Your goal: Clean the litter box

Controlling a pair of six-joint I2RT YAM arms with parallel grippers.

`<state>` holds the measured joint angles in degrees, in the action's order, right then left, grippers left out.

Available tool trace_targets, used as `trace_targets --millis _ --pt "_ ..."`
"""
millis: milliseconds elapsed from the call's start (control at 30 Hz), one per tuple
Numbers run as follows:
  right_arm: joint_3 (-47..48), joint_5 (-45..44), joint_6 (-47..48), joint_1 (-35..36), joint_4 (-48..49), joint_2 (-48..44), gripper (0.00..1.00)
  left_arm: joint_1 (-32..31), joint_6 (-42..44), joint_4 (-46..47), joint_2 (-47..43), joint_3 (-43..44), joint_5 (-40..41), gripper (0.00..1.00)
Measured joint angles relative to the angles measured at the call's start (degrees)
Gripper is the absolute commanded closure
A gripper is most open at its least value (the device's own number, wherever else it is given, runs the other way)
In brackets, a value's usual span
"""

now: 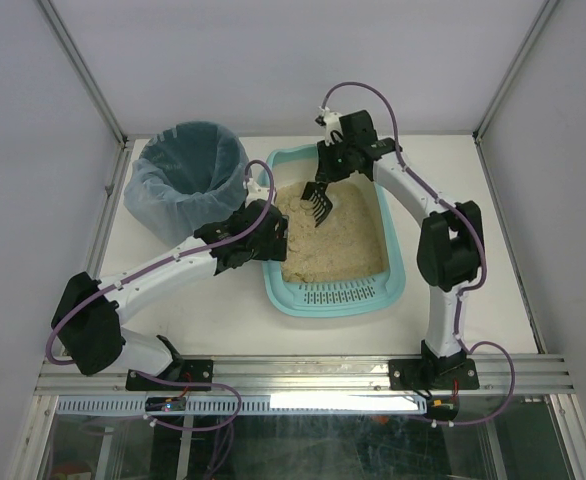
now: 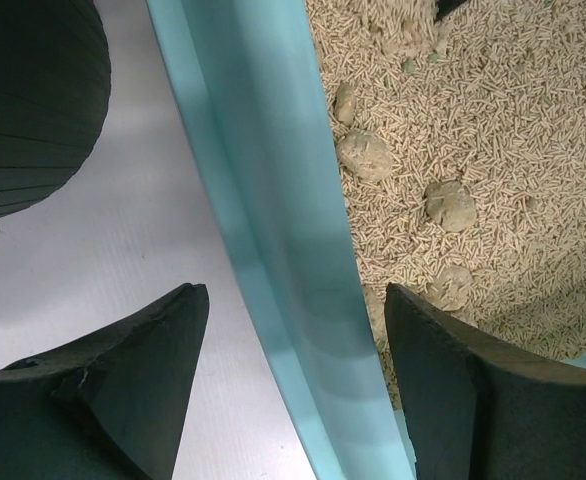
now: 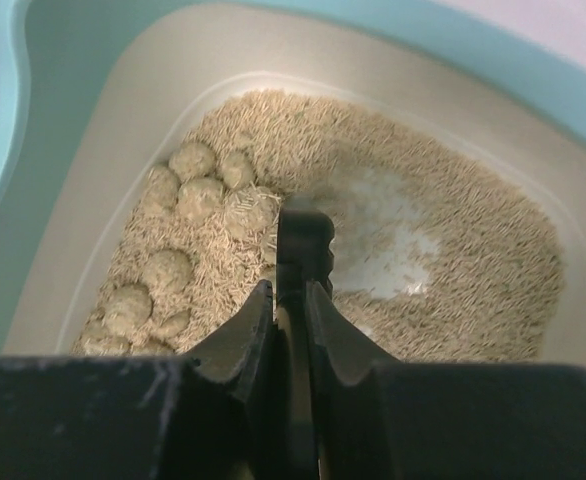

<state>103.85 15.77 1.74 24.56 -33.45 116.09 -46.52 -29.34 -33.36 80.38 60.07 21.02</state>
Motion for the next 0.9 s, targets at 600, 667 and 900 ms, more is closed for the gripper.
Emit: trace_targets --millis 600,667,900 --pt "-23.93 7.72 -11.06 0.46 14.67 -11.58 1.00 0.00 0.24 0.85 1.11 -0.17 -0.09 0.44" --pt "-26.73 8.81 -13.84 1.03 17.42 -12.13 1.00 -0.02 0.33 1.44 1.51 -0.22 -0.13 0.48" --pt "-34.71 9.42 -22.60 2.38 26.27 -15.08 1.00 -0.42 1.29 3.52 3.34 -0.22 0.09 0.52"
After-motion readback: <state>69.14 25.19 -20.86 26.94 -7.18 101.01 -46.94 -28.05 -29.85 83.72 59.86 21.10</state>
